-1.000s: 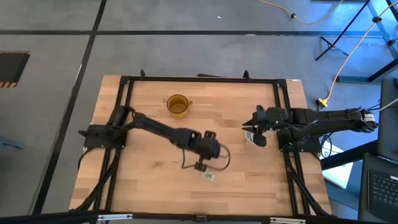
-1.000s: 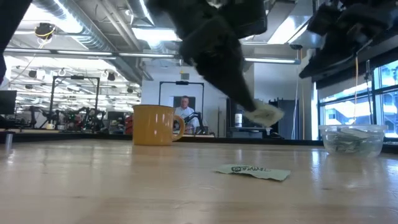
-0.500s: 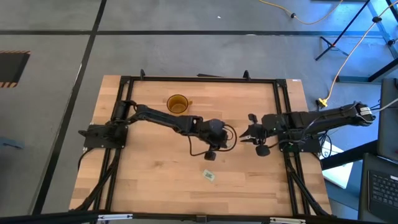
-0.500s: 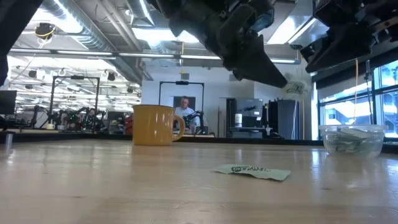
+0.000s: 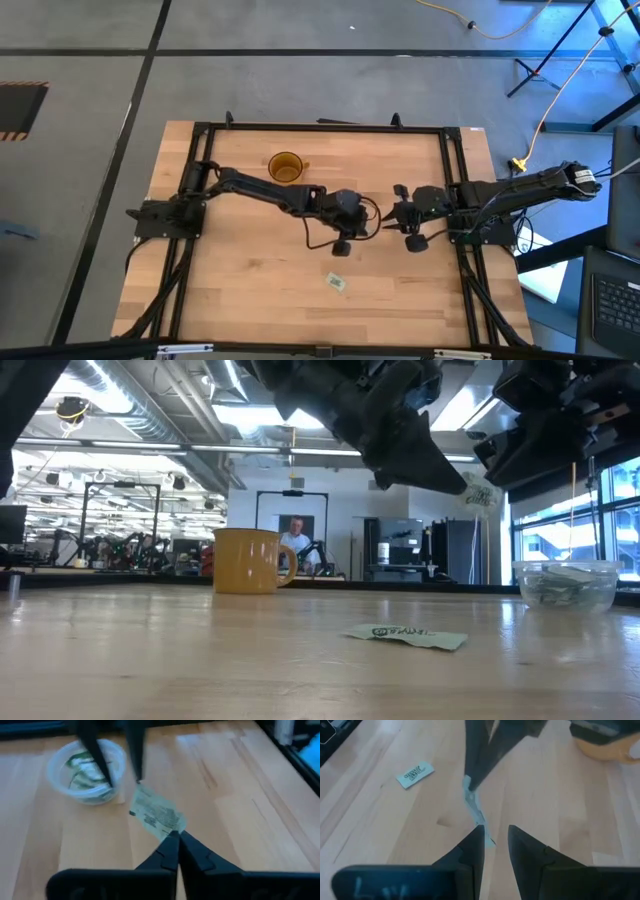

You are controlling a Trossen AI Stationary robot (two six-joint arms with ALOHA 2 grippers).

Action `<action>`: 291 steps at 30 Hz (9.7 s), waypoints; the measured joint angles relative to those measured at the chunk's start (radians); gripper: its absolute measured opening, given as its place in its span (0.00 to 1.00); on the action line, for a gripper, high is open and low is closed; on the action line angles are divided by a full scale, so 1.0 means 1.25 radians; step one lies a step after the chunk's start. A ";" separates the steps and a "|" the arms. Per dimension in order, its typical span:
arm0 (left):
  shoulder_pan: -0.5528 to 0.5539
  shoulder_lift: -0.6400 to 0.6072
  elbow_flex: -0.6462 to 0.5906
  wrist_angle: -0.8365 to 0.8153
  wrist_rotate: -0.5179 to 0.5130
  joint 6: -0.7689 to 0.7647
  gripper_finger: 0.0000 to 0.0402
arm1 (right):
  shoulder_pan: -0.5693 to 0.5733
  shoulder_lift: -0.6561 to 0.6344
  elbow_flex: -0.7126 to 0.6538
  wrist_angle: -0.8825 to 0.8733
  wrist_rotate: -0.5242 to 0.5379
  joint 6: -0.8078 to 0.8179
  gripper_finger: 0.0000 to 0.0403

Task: Pick and place items into bin
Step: Put the stevia packet into the transparent bin

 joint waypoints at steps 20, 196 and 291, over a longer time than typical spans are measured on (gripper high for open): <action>0.021 -0.001 0.000 0.038 0.006 -0.129 0.00 | 0.000 0.000 0.000 0.013 0.001 -0.059 0.22; -0.187 0.006 0.071 -0.137 -1.009 0.186 0.01 | -0.094 0.046 0.136 -0.008 0.026 0.043 0.34; -0.048 -0.584 -0.669 0.443 -0.188 -0.164 0.26 | -0.254 -0.026 -0.026 -0.468 -0.077 0.466 0.03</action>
